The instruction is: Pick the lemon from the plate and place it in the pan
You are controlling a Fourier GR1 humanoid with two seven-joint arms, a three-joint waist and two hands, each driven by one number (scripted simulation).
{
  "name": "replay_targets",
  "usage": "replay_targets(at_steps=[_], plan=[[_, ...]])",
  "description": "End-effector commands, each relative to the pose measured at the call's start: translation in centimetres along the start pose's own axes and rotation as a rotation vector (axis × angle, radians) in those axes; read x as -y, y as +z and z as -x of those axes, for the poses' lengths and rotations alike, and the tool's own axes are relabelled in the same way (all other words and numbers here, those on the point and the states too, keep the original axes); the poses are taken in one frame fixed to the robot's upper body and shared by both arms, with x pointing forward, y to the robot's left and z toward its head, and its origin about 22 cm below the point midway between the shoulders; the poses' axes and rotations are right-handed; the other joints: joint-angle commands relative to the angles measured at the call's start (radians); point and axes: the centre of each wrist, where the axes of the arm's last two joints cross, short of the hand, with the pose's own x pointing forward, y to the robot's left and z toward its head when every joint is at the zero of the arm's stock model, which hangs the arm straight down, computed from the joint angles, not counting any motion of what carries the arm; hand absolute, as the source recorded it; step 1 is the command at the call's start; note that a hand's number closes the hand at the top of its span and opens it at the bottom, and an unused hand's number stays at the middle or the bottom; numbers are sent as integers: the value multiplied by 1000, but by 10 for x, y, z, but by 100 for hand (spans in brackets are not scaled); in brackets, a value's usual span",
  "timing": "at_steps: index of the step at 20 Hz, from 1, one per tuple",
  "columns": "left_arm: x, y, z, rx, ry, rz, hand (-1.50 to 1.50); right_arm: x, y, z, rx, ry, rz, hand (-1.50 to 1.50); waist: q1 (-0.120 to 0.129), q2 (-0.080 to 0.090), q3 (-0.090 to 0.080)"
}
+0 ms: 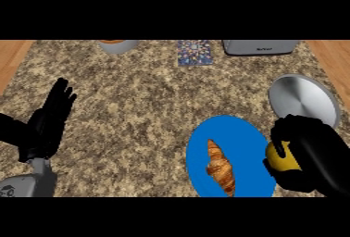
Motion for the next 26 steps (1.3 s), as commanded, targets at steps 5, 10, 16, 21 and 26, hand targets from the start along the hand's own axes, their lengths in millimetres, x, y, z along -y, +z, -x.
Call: replay_targets(at_steps=[5,10,16,21,26], plan=[[7,0,3,11,-2,25,0,71,23,-13,-127,-61,98,150,40,12,2],[-4,-6,-12,14,-2,44,0,55,3,53,-245,-111,188,150,47,15,3],[-2,-8,-4,8,13,50,0,49,-16,105,-309,-140,206,150,47,15,3],[15,1,6,11,19,46,0,45,-5,182,-355,-187,269,150,53,17,3],[19,-3,-3,14,18,57,0,12,-25,221,-320,-176,207,150,59,19,3]])
